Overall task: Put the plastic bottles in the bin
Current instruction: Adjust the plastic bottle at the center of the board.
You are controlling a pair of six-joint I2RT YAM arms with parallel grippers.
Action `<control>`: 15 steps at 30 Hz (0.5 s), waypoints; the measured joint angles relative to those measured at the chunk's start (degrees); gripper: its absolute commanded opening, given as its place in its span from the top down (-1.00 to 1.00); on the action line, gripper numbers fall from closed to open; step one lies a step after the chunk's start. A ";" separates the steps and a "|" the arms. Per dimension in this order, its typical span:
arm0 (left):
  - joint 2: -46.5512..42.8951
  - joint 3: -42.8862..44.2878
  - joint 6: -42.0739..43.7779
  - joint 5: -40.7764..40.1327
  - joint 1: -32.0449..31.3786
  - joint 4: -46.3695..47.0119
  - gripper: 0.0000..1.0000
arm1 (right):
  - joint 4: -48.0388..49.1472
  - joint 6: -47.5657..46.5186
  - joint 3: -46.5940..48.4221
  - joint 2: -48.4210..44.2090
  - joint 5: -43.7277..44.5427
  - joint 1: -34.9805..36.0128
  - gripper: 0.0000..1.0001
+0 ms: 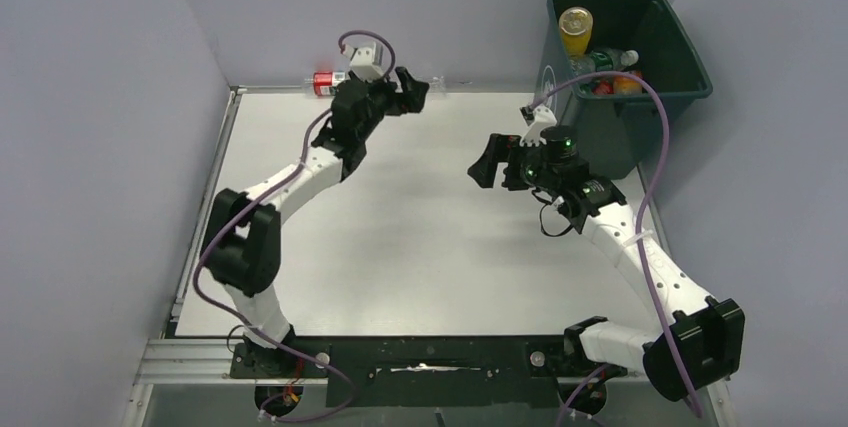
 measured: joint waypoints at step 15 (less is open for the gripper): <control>46.05 45.24 1.55 7.10 12.31 -6.56 -0.66 | 0.57 1.31 -1.44 5.97 2.86 3.21 -0.96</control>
